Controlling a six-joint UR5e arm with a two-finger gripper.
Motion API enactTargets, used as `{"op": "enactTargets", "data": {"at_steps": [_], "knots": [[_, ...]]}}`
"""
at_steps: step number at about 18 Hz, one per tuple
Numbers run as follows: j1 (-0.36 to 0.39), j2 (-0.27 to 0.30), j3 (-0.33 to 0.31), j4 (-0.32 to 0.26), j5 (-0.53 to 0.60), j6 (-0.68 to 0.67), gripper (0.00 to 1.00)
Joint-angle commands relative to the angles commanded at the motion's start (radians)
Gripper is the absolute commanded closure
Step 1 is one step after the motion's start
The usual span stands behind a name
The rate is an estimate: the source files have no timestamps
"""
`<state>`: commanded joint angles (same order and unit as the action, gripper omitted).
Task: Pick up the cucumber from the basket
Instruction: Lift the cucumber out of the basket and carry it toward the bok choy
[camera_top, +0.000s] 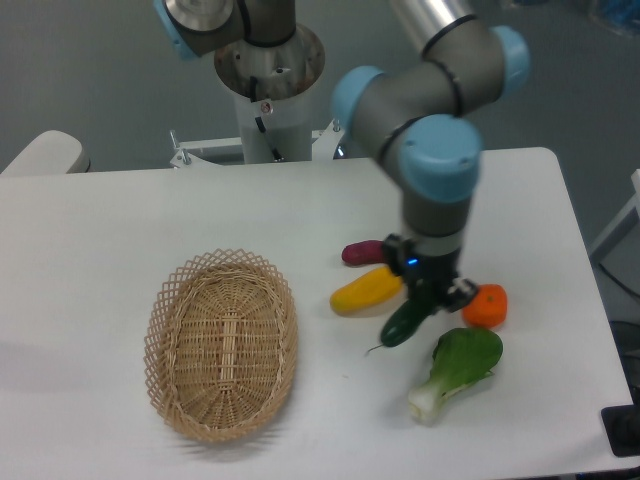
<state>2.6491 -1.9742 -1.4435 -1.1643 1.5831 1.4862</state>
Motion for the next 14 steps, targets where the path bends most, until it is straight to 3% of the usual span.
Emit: {"op": "enactTargets", "data": {"at_steps": [6,14], "knots": [[0.04,-0.014,0.009,0.005,-0.02,0.072,0.78],[0.045,-0.012,0.011,0.005,-0.034,0.072,0.78]]}}
